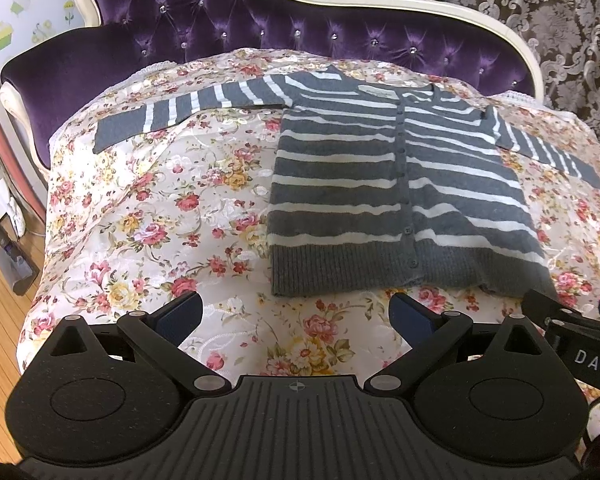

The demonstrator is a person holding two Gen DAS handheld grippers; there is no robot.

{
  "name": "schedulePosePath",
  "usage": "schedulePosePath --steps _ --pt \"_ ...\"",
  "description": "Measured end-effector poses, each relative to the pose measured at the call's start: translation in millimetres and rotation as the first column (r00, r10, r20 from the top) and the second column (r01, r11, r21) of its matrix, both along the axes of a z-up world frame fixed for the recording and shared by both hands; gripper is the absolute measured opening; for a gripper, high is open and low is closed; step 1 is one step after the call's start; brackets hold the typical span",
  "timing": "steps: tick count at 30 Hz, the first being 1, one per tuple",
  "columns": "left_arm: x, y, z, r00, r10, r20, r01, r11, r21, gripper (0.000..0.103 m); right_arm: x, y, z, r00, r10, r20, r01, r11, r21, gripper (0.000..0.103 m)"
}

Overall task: Fold small clothes
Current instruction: 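Move both tools over the spread striped cardigan, then lower the right tool to the sleeve cuff nearest it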

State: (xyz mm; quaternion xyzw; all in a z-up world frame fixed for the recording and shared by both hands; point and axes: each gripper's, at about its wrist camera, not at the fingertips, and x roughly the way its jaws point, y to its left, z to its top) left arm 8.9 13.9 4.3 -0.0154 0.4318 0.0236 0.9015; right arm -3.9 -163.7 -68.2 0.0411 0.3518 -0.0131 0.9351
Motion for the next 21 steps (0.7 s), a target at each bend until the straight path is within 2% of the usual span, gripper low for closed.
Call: schedulePosePath --steps 9,18,21 --pt "8 0 -3 1.0 -0.007 -0.019 0.006 1.0 -0.011 0.101 8 -3 -5 1.0 0.012 -0.024 -0.012 1.0 0.024 0.1" --pt "22 5 8 1.0 0.003 0.009 -0.003 0.998 -0.067 0.101 30 -22 -8 0.994 0.062 -0.085 -0.044 0.979 0.197 0.1" --pt "30 6 15 1.0 0.001 0.029 0.002 0.997 -0.083 0.101 39 -29 -5 0.993 0.066 -0.093 -0.044 0.974 0.222 0.1"
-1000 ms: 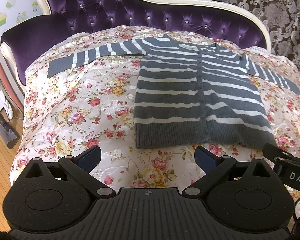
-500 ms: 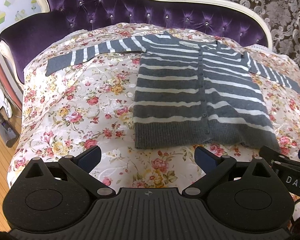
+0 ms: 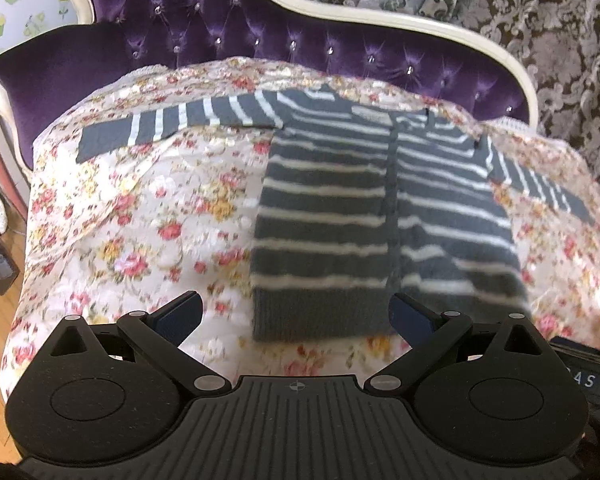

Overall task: Fold small clothes
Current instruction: 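Lower the right tool to the sleeve cuff nearest it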

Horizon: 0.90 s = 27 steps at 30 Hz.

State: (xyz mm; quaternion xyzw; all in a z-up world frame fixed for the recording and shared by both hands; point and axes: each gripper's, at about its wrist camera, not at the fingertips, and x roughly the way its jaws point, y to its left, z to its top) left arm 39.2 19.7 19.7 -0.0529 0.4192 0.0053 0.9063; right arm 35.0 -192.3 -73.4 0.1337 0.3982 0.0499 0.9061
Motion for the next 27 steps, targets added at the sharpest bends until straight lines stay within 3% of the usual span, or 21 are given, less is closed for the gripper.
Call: schedulePosePath --steps 6,14,21,27 --pt "25 -3 12 0.999 -0.041 0.018 0.04 0.999 0.009 0.101 24 -17 10 1.0 0.002 -0.001 -0.002 0.999 0.037 0.1" --pt "64 -10 28 0.994 -0.097 0.054 0.096 0.995 0.031 0.101 74 -53 16 1.0 0.008 -0.018 -0.004 0.977 0.215 0.101" --pt "110 -13 36 0.99 -0.115 0.083 0.117 0.993 -0.03 0.101 123 -92 19 0.999 -0.045 -0.009 0.045 0.939 0.342 0.103" --pt "157 -14 29 0.986 -0.123 0.108 0.137 0.981 -0.134 0.101 168 -133 11 0.998 -0.065 0.016 0.052 0.91 0.411 0.103"
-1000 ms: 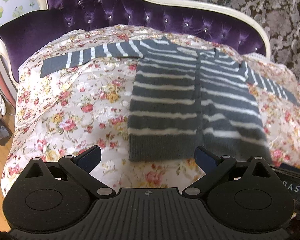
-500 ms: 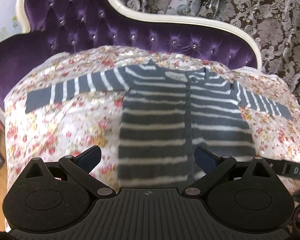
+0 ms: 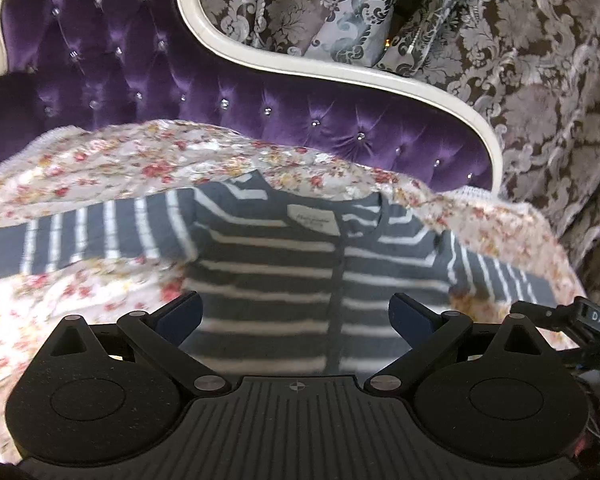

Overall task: Fold small clothes
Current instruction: 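Lower the right tool to the sleeve cuff nearest it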

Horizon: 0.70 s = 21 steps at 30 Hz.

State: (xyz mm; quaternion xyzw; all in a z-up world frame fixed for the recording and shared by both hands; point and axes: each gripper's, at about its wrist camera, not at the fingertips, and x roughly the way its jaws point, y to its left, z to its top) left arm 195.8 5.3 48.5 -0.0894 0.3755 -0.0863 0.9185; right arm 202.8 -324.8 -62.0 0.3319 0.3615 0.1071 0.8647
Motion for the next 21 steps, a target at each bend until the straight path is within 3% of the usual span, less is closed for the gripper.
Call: schedulePosePath --steps 5,10,13,16,21 --pt "37 -9 -16 1.0 0.007 0.006 -0.008 0.999 0.046 0.101 26 -37 -13 0.997 -0.075 0.018 0.074 0.996 0.054 0.103" --pt "62 -18 -37 1.0 0.01 0.007 -0.011 0.995 0.1 0.101 44 -71 -24 0.988 -0.148 0.049 0.147 0.989 0.029 0.103" --pt "74 -21 -50 1.0 0.015 -0.003 -0.014 0.993 0.118 0.101 54 -90 -32 0.985 -0.173 0.02 0.173 0.985 -0.006 0.103" --pt "85 -25 -65 1.0 0.013 -0.022 -0.01 0.991 0.136 0.101 60 -114 -41 0.981 -0.194 -0.024 0.194 0.981 0.026 0.103" --pt "98 -29 -88 0.999 0.022 -0.045 -0.014 0.985 0.173 0.101 62 -144 -41 0.959 -0.281 -0.037 0.278 0.958 -0.072 0.103"
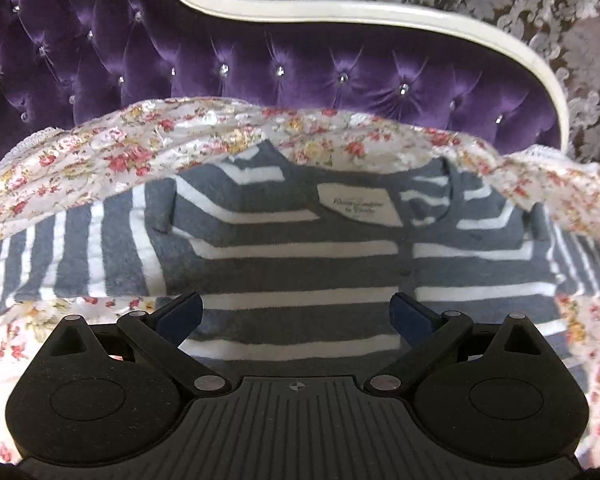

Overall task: Fold small clothes
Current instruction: 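Lower the right tool to the sleeve cuff nearest it, then grasp the grey sleeve cuff with the right tool and lift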

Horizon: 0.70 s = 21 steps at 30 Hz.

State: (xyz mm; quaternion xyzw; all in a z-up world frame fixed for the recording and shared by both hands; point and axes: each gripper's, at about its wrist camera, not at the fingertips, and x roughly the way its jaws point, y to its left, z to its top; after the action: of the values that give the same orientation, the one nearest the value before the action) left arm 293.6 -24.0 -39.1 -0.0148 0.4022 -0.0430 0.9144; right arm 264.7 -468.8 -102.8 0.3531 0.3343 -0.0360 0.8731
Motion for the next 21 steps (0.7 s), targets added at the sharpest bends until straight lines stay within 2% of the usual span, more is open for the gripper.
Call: schedulePosePath --steps 7,12,18,21 --pt "6 1 -29 0.999 -0.014 -0.047 0.013 1.0 -0.008 0.101 -1 -49 4 0.993 -0.117 -0.005 0.116 0.991 -0.068 0.103" --pt "1 -7 -34 0.998 -0.053 -0.022 0.054 0.996 0.068 0.102 7 -70 -7 0.987 -0.151 -0.048 0.147 0.985 -0.086 0.102" --pt "4 -7 -36 0.998 -0.061 -0.032 0.063 0.996 0.065 0.103 10 -81 -16 0.98 -0.191 -0.047 0.187 0.979 -0.085 0.088" --pt "4 -8 -37 0.998 -0.059 -0.031 0.061 0.996 0.064 0.103 12 -80 -15 0.98 -0.189 -0.055 0.182 0.977 -0.111 0.07"
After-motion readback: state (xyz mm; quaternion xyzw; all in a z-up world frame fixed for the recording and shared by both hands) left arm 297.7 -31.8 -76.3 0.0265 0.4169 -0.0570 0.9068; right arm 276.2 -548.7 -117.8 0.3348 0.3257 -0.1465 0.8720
